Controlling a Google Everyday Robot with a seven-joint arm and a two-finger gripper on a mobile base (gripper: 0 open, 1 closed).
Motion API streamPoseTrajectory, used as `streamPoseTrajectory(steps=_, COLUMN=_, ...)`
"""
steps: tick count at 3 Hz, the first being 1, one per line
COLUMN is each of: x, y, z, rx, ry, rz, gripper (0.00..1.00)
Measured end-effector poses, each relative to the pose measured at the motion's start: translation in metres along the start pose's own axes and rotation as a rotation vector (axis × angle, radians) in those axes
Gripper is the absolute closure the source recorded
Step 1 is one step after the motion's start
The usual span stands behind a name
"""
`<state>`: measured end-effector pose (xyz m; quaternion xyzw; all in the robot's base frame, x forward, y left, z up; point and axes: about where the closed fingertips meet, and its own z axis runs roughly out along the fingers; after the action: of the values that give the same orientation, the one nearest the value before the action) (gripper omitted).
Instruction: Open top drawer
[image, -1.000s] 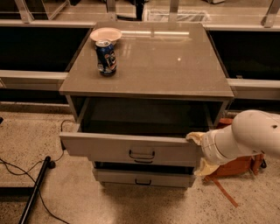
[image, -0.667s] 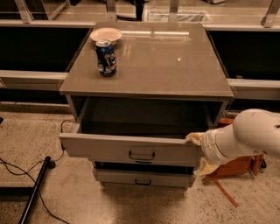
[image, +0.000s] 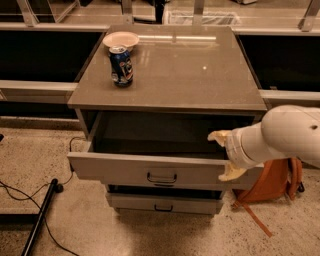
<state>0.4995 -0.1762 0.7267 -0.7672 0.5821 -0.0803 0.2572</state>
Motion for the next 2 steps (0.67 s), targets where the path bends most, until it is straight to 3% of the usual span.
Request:
streamPoseTrajectory(steps=1, x=0.004, y=-0.031, z=-0.004, rx=0.032, ry=0.026, rz=-0.01, gripper=0.32)
streamPoseTrajectory(steps=2, x=0.013, y=-0.054, z=0.002, rx=0.039, ry=0.036, rz=0.01, gripper=0.44)
